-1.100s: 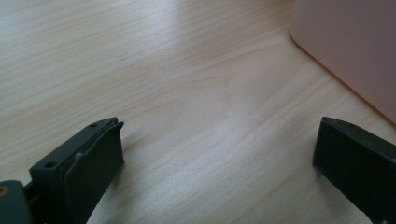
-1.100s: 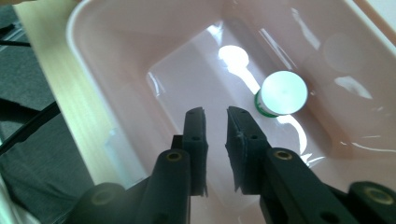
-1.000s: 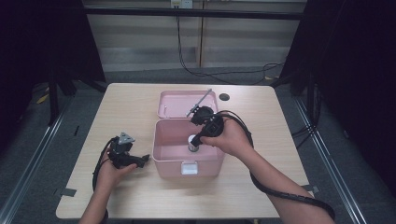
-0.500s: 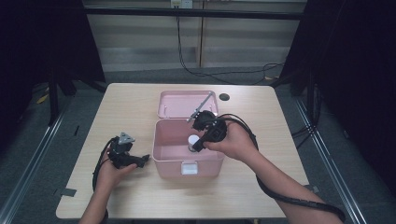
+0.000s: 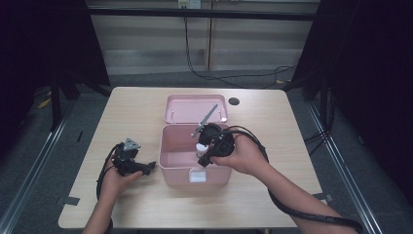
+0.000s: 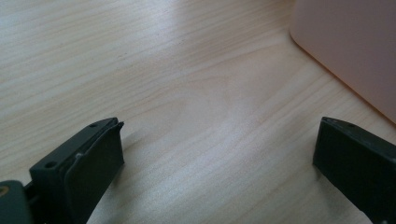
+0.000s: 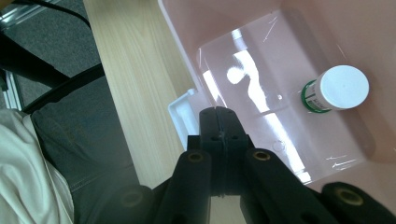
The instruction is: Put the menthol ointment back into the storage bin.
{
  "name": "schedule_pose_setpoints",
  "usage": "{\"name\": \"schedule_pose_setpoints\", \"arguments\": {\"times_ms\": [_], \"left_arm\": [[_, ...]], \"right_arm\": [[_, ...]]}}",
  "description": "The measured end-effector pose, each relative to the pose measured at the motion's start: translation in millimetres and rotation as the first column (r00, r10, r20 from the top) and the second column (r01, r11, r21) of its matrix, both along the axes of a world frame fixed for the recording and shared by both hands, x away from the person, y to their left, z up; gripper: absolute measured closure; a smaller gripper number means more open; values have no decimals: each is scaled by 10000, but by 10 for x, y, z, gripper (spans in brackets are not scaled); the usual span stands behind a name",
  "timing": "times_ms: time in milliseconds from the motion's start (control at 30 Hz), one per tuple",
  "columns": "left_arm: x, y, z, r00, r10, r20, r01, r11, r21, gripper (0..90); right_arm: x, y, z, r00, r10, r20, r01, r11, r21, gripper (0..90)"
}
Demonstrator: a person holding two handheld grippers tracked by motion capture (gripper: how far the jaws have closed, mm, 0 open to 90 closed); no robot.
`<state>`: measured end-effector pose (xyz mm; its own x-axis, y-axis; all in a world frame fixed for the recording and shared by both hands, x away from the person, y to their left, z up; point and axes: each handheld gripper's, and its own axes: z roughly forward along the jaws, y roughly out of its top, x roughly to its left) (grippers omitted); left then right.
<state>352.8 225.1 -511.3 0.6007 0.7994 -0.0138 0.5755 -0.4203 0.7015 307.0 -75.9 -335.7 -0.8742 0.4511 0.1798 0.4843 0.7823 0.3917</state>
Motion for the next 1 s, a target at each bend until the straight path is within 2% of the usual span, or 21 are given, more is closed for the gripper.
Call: {"name": "schedule_pose_setpoints", "arguments": {"times_ms": [367,600,733,800,1000], "left_arm": [[0,0,-1,10000,-2,10,2,10000,2,11],[0,1,0,10000,3,1,-3,10000,11,11],[0,0,-1,10000,-3,7,3,10000,4,11],[0,0,0,10000,-6,6,6,10000,5,11],[0,0,0,10000,-4,5,4,10000,4,11]], "right_arm": [[-85,28,-49,9989,456,-66,-455,9988,179,900],[-132,58,-153,9969,759,-189,-757,9971,104,900],[-136,62,-214,9970,747,-196,-742,9970,235,900],[-149,79,-253,9960,867,-207,-865,9962,86,900],[-150,94,-321,9949,991,-184,-990,9951,68,900]]}}
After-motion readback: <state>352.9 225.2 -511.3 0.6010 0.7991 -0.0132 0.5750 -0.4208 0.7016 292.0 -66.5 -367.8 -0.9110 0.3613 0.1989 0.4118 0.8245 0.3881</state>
